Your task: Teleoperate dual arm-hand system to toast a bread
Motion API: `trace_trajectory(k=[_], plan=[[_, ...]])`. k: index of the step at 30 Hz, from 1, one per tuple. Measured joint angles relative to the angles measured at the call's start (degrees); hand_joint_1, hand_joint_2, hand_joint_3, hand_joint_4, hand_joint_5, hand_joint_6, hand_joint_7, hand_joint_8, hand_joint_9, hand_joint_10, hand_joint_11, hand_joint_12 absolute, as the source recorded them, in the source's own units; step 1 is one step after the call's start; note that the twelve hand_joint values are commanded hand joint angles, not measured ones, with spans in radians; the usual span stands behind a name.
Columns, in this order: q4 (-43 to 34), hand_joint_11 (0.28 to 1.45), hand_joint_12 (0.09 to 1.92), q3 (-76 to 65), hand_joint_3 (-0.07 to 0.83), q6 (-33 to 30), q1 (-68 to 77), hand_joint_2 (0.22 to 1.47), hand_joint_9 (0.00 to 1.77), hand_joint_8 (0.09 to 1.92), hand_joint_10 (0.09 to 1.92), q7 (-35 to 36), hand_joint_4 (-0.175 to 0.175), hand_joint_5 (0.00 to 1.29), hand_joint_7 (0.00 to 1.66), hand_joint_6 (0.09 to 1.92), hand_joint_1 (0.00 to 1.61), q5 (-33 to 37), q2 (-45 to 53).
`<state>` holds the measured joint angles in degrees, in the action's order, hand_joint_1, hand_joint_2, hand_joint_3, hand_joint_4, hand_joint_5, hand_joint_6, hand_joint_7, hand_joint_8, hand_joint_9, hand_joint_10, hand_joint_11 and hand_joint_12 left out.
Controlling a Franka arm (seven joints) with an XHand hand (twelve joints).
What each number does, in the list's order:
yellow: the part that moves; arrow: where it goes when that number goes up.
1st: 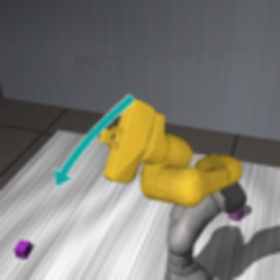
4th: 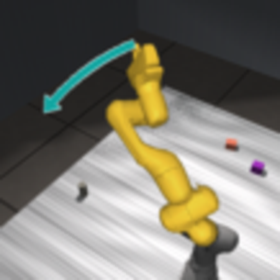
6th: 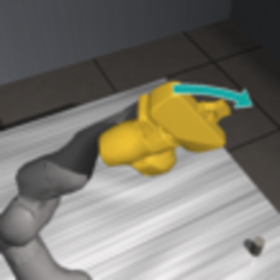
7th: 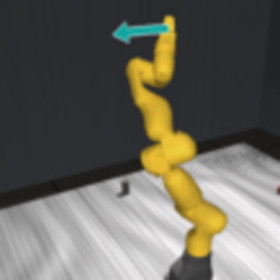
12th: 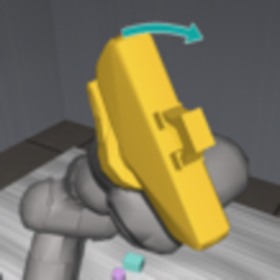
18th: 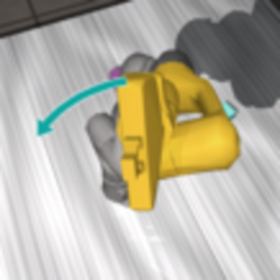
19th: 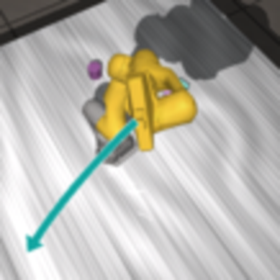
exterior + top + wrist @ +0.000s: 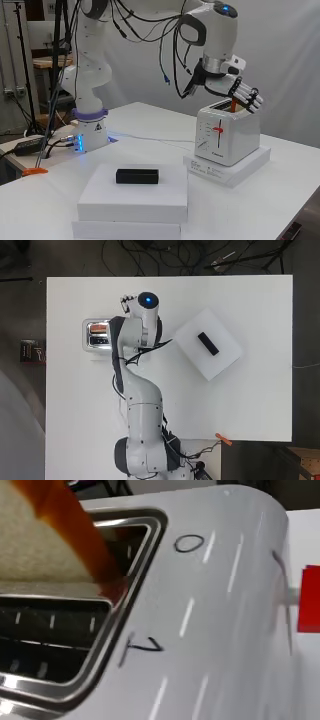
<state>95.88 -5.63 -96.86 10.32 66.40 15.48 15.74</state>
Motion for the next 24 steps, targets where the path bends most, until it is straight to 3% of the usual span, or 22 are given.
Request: trace_trajectory(k=[9, 15, 21, 24], plan=[[5.18, 0.37, 0.09, -6.71, -0.009, -3.72, -2.66, 0.96, 0.27, 0.09, 0.09, -1.6, 0.053, 0.4, 0.24, 0.09, 0.0, -1.97, 2.82], [4.5, 0.45, 0.09, -6.6, 0.001, -5.44, -3.91, 0.94, 0.44, 0.09, 0.09, 3.59, 0.051, 0.51, 0.32, 0.09, 0.0, -0.5, 6.21], [4.7, 0.5, 0.09, -5.86, 0.003, -7.09, -4.38, 0.95, 0.5, 0.09, 0.09, 3.35, 0.064, 0.59, 0.34, 0.09, 0.01, 1.28, 8.68], [5.43, 0.52, 0.09, -5.27, 0.001, -8.56, -4.46, 0.95, 0.51, 0.09, 0.09, 3.08, 0.044, 0.52, 0.32, 0.09, 0.02, 0.61, 9.47]])
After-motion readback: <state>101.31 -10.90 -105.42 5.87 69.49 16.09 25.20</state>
